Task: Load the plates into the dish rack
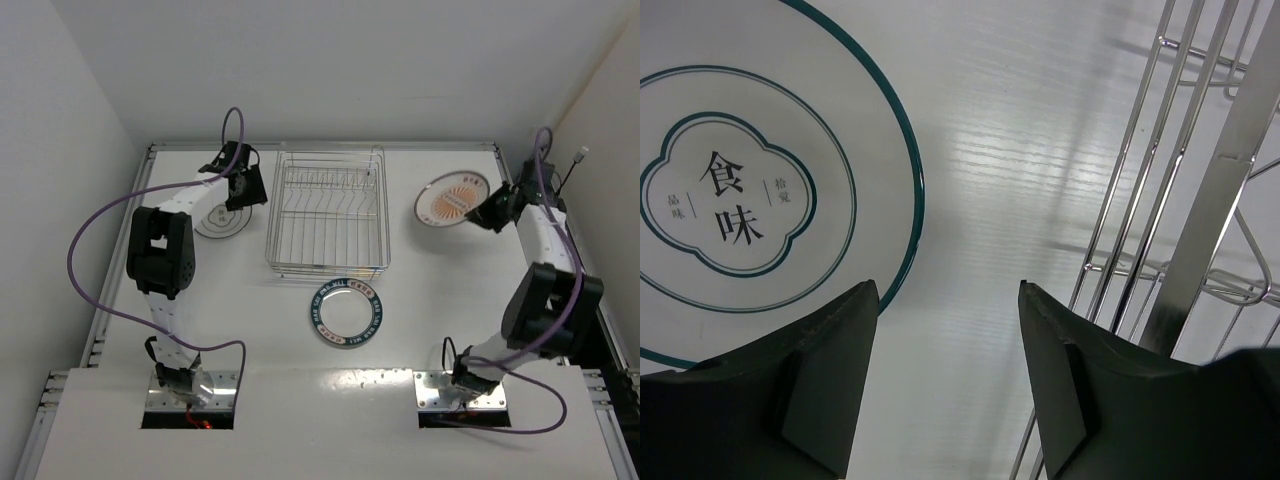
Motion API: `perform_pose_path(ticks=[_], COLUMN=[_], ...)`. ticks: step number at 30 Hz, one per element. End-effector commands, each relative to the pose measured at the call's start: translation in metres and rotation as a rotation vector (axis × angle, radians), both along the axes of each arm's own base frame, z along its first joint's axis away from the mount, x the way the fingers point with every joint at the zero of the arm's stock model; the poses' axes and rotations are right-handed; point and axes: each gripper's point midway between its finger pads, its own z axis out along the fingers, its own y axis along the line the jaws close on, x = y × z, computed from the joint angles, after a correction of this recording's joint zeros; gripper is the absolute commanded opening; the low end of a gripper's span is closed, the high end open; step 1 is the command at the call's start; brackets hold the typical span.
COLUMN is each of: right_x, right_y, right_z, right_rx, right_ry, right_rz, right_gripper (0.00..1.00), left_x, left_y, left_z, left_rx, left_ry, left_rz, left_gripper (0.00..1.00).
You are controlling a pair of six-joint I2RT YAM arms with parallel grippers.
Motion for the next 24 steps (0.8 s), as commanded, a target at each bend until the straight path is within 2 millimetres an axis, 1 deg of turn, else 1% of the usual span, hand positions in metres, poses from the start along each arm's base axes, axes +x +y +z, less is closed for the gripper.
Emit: perform_pose_path(ticks=[1, 2, 4, 5, 6, 7, 8, 9, 10, 11, 12, 13, 14, 15, 16, 17, 18, 20, 21, 23, 24], right_x=[0.031, 0.035, 0.040, 0.047, 0.050, 0.058, 0.061, 0.071, 0.080, 0.081, 0.087, 0.091, 0.096, 0.098, 0.102, 0.104, 0.108, 0.109, 0.109, 0.109, 0.108], right_y=[-0.008, 0.002, 0.014, 0.026, 0.032, 0.038, 0.054, 0.062, 0.071, 0.072, 0.093, 0.099, 0.098, 0.110, 0.110, 0.114, 0.118, 0.125, 0.123, 0.133, 0.131], right_z=[0.122, 0.136, 0.161, 0.175, 0.179, 0.197, 0.195, 0.185, 0.200, 0.197, 0.209, 0.207, 0.185, 0.181, 0.190, 0.185, 0.176, 0.170, 0.168, 0.158, 0.155], right_rx=[-0.274, -0.322, -0.362, -0.408, -0.435, -0.470, -0.507, -0.532, -0.559, -0.619, -0.634, -0.662, -0.713, -0.730, -0.760, -0.774, -0.792, -0.811, -0.823, -0.839, -0.851], right_ry=[-0.264, -0.295, -0.343, -0.366, -0.367, -0.404, -0.383, -0.350, -0.379, -0.343, -0.370, -0.353, -0.272, -0.258, -0.261, -0.245, -0.215, -0.201, -0.190, -0.169, -0.154], right_rz=[-0.037, -0.024, -0.020, -0.006, 0.008, 0.021, 0.047, 0.070, 0.077, 0.073, 0.093, 0.100, 0.101, 0.120, 0.096, 0.103, 0.114, 0.112, 0.106, 0.122, 0.121], right_gripper=[0.00, 0.00, 0.00, 0.00, 0.00, 0.00, 0.00, 0.00, 0.00, 0.00, 0.00, 0.00, 0.00, 0.00, 0.00, 0.00, 0.00, 0.00, 0.00, 0.00, 0.00], left_x=[0.011, 0.011, 0.011, 0.011, 0.011, 0.011, 0.011, 0.011, 0.011, 0.011, 0.011, 0.011, 0.011, 0.011, 0.012, 0.012, 0.012, 0.012, 0.012, 0.012, 0.012], left_y=[0.000, 0.000, 0.001, 0.001, 0.001, 0.001, 0.001, 0.001, 0.001, 0.001, 0.001, 0.001, 0.001, 0.001, 0.003, 0.003, 0.003, 0.003, 0.003, 0.003, 0.003], left_z=[0.038, 0.038, 0.038, 0.038, 0.038, 0.038, 0.038, 0.038, 0.038, 0.038, 0.038, 0.038, 0.038, 0.038, 0.038, 0.038, 0.038, 0.038, 0.038, 0.038, 0.038], left_rx=[-0.030, -0.036, -0.029, -0.029, -0.029, -0.029, -0.029, -0.029, -0.029, -0.029, -0.029, -0.029, -0.029, -0.029, -0.022, -0.022, -0.022, -0.022, -0.022, -0.022, -0.022], left_ry=[-0.090, -0.090, -0.091, -0.091, -0.091, -0.091, -0.091, -0.091, -0.091, -0.091, -0.091, -0.091, -0.091, -0.091, -0.093, -0.093, -0.093, -0.093, -0.093, -0.093, -0.093], left_rz=[0.013, 0.020, 0.026, 0.026, 0.026, 0.026, 0.026, 0.026, 0.026, 0.026, 0.026, 0.026, 0.026, 0.026, 0.032, 0.032, 0.032, 0.032, 0.032, 0.032, 0.032], left_gripper=[0.55, 0.55, 0.55, 0.55, 0.55, 0.55, 0.55, 0.55, 0.55, 0.55, 0.55, 0.55, 0.55, 0.55, 0.55, 0.55, 0.55, 0.55, 0.55, 0.55, 0.55])
